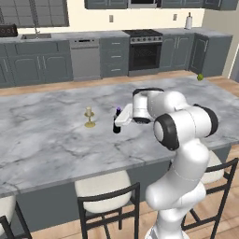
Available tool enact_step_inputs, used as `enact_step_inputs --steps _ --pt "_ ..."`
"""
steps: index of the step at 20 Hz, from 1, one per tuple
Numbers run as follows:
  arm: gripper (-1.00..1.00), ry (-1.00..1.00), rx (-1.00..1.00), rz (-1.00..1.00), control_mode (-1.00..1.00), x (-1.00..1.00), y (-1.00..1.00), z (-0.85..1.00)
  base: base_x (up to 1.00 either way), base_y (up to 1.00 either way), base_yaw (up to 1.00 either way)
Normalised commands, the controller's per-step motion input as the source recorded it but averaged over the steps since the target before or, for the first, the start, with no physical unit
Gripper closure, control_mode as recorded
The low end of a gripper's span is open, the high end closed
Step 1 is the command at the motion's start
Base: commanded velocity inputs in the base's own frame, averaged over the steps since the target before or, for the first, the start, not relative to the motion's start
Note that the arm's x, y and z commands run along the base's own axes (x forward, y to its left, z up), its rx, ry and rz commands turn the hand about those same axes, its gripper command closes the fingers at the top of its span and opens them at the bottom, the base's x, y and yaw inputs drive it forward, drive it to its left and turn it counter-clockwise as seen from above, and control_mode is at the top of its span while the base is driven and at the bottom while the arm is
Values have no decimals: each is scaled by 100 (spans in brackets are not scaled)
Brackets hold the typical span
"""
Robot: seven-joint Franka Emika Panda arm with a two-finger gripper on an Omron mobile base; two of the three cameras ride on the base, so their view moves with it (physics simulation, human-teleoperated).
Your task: Open the cabinet directly in front. Then move the beer and the mug to the dining counter with the candle on it.
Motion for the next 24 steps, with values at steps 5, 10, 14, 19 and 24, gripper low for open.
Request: enact_step_inputs --steps 5,10,14,19,24 --pt "100 -3 -1 0 -100 4 5 -21 0 0 0" --pt "100 0 -6 0 -100 13 18 -46 0 0 0" --pt "100 -3 0 0 -100 4 8 -21 0 0 0" --pt "100 -6 0 0 -100 36 6 -21 0 0 0" --pt "100 0 0 0 -100 48 22 -28 0 0 0"
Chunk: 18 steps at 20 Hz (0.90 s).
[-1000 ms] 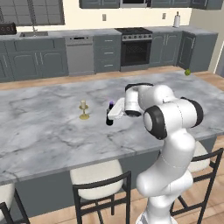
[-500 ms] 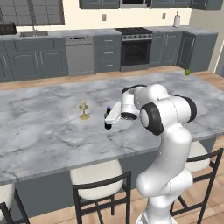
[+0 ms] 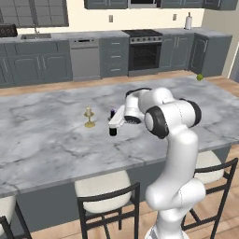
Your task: Open the cabinet directly in front. Then move the beer and the mug to the dining counter with the candle on it.
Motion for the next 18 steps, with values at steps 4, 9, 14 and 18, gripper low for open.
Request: enact_step_inputs --steps 4,9,14,18 --pt "100 0 -1 0 -100 16 13 -20 0 0 0" --pt "100 0 0 0 -100 5 0 0 0 0 0" --pt "100 -8 1 0 -100 3 0 0 0 0 0" --pt "100 -10 1 0 -100 0 0 0 0 0 0"
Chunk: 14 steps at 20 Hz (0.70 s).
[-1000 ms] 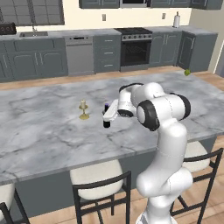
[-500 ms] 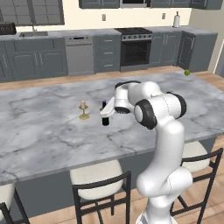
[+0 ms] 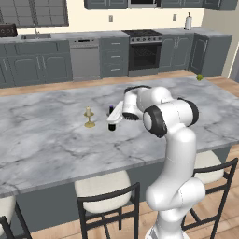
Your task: Open the cabinet directly in front. Then move the beer and the mug to the dining counter with the candle on it.
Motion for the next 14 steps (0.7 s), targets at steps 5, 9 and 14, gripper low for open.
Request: enact_step_inputs --steps 5,9,14 --pt "100 -1 0 0 -100 0 3 -2 0 0 0" --pt "100 0 0 0 -100 0 5 -2 0 0 0" --pt "100 0 0 0 -100 0 0 -18 0 0 0"
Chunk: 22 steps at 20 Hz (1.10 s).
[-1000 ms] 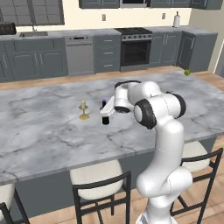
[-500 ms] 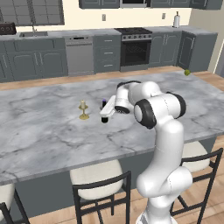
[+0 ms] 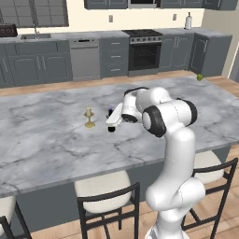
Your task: Open the cabinet directly in front. Then move the beer and the mug to the dining counter with the candle on it.
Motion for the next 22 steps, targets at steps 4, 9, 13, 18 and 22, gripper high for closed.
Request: enact_step_inputs --steps 4,9,13,18,22 --pt "100 1 0 0 -100 0 0 -16 0 0 0" --pt "100 3 4 0 -100 0 -8 -1 0 0 0" --pt "100 1 6 0 -100 0 -7 -1 0 0 0" --pt "100 0 0 0 -100 0 0 0 0 0 0" --pt "-100 0 0 0 -100 0 0 0 0 0 0"
